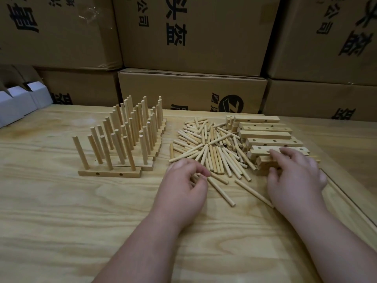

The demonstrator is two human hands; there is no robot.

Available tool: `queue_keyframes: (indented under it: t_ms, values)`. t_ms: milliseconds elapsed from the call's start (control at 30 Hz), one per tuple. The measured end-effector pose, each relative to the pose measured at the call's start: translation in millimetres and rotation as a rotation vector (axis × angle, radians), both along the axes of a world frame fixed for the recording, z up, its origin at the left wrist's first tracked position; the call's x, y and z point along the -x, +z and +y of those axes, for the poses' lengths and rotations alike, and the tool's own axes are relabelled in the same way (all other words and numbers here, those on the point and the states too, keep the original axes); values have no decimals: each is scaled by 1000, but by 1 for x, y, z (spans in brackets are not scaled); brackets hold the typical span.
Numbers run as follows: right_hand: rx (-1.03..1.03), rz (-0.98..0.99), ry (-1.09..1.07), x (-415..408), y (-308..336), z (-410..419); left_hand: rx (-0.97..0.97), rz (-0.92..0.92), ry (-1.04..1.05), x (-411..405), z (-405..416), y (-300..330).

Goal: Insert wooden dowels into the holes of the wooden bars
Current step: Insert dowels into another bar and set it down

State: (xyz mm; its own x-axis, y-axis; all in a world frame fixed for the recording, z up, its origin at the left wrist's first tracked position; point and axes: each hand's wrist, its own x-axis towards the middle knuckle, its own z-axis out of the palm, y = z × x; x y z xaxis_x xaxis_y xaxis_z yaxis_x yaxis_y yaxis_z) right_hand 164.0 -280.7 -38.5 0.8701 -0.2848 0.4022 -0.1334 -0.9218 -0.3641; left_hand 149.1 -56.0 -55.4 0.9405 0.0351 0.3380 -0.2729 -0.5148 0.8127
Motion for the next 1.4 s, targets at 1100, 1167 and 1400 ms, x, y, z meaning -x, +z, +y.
queue_keyframes:
  t_ms: [1100, 1167, 1400]
  values:
    - [-32, -82, 325, 18, -1, 26, 838, 19, 47, 3, 0, 7]
    - [10, 74, 223, 19, -1, 25, 889, 90, 54, 2, 0, 9]
    - [100, 183, 158, 20, -5, 29, 975, 142, -55, 1, 1, 11]
